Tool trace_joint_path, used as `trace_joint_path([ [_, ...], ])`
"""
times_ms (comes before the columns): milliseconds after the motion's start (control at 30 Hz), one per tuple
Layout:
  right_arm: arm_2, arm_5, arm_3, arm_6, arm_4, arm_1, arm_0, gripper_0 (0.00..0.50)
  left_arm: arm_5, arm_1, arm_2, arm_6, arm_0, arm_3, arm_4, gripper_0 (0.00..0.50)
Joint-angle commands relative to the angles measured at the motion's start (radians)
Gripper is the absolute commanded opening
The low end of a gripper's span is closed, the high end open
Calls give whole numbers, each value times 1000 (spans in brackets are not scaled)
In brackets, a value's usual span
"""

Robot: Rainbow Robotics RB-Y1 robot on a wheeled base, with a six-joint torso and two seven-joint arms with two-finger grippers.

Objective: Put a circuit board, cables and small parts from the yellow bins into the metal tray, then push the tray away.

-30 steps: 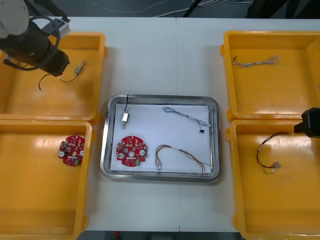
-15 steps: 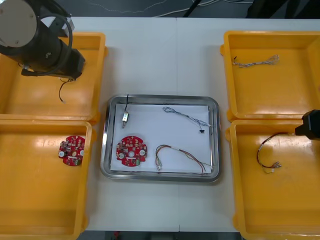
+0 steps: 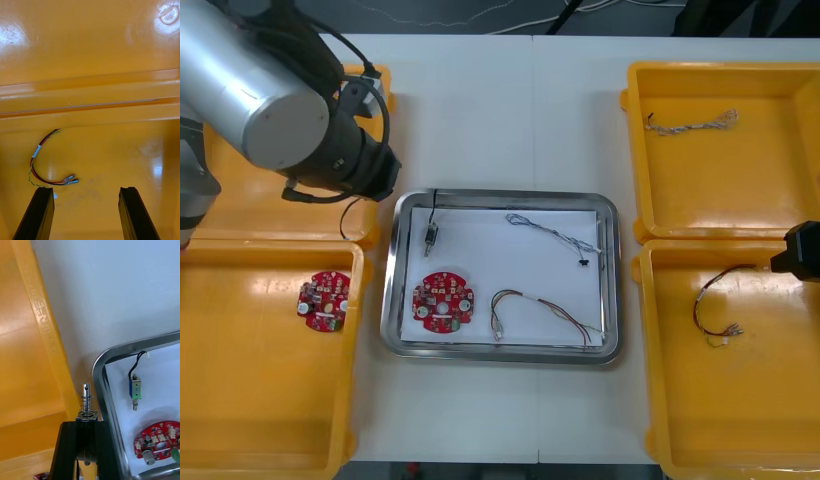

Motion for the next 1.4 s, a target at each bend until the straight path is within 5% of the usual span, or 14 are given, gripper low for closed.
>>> trace_joint_path([
  [33,-24,-9,-32,52,8,9,13,500,-35,20,-63,191,8,-57,-29,0],
  [667,-24,-9,-32,52,8,9,13,500,-143,-30,-267,395,-12,-61,-170,0],
  [1400,-24,-9,-32,52,8,9,13,500,-167,-210,-364,445,23,-37,-423,0],
])
